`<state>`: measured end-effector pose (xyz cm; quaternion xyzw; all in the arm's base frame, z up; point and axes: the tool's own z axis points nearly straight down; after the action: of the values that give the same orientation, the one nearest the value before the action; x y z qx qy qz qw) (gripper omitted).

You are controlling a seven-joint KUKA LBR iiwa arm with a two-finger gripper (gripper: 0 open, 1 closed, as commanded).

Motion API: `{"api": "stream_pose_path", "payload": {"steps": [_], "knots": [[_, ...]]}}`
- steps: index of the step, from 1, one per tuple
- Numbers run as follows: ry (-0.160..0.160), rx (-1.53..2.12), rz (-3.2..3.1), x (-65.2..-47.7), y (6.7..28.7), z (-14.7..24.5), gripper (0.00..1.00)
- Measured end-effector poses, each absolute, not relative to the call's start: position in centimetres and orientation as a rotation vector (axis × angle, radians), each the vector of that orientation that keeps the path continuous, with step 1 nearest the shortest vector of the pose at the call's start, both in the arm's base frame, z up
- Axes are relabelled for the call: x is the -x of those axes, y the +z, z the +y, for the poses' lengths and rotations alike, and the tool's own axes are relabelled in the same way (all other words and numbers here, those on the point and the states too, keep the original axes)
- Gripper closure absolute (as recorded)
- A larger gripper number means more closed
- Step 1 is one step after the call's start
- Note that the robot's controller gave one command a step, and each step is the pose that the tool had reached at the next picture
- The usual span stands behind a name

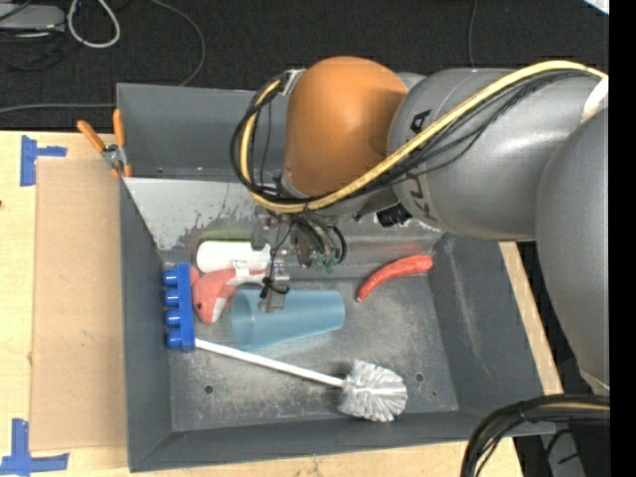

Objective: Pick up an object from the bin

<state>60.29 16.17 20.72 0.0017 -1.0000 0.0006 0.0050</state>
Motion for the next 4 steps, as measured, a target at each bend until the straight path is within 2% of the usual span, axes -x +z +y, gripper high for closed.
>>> {"api": "stream_pose_path", "payload": {"steps": [1, 2, 3, 4], "knots": [[0.000, 0.003, -3.140, -60.4, 21.2, 16.0, 0.00], [-0.015, -0.018, -3.171, -53.7, 8.7, 8.9, 0.00], [0.000, -0.019, -3.134, -54.0, 9.8, 9.7, 0.00], [-0.019, 0.150, -3.179, -51.5, 9.9, 11.3, 0.00]]}}
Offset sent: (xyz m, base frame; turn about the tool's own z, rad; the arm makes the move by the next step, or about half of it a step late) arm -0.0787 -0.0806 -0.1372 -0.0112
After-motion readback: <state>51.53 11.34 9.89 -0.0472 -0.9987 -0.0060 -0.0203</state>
